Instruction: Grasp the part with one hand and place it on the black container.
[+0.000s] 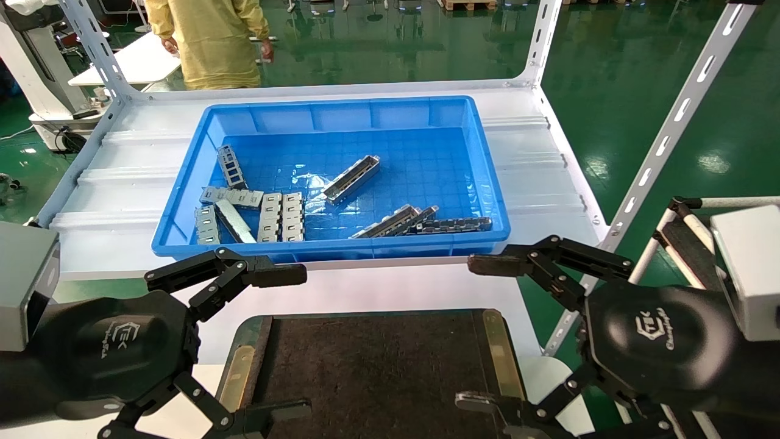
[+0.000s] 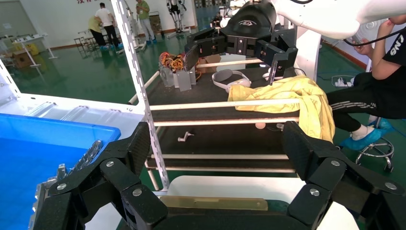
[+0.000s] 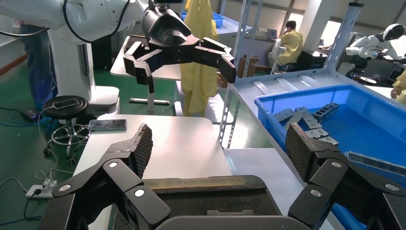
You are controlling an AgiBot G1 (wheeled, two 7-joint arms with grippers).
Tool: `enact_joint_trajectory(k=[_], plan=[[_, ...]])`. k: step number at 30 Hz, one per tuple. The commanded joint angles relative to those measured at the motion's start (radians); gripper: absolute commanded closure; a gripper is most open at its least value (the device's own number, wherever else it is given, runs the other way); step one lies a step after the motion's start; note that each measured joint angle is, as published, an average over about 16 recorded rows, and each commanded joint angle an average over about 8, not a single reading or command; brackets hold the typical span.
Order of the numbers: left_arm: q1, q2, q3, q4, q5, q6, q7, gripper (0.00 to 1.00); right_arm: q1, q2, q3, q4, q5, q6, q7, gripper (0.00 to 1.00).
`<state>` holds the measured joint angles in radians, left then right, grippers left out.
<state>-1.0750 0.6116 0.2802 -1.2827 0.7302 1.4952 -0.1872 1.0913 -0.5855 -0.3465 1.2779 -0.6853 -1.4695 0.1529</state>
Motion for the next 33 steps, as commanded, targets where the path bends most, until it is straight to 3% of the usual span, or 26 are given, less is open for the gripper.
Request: enact_joint_trajectory(k=[1,33], plan=[[0.0,0.0,0.0,0.0,0.0,0.0,0.0,0.0,0.0,0.0,0.0,0.0,0.0,0.0,0.0,0.0],[0.0,0.001,0.0,0.001,0.0,-0.001,0.0,0.0,0.0,0.0,0.0,0.0,0.0,0.0,0.0,0.0]])
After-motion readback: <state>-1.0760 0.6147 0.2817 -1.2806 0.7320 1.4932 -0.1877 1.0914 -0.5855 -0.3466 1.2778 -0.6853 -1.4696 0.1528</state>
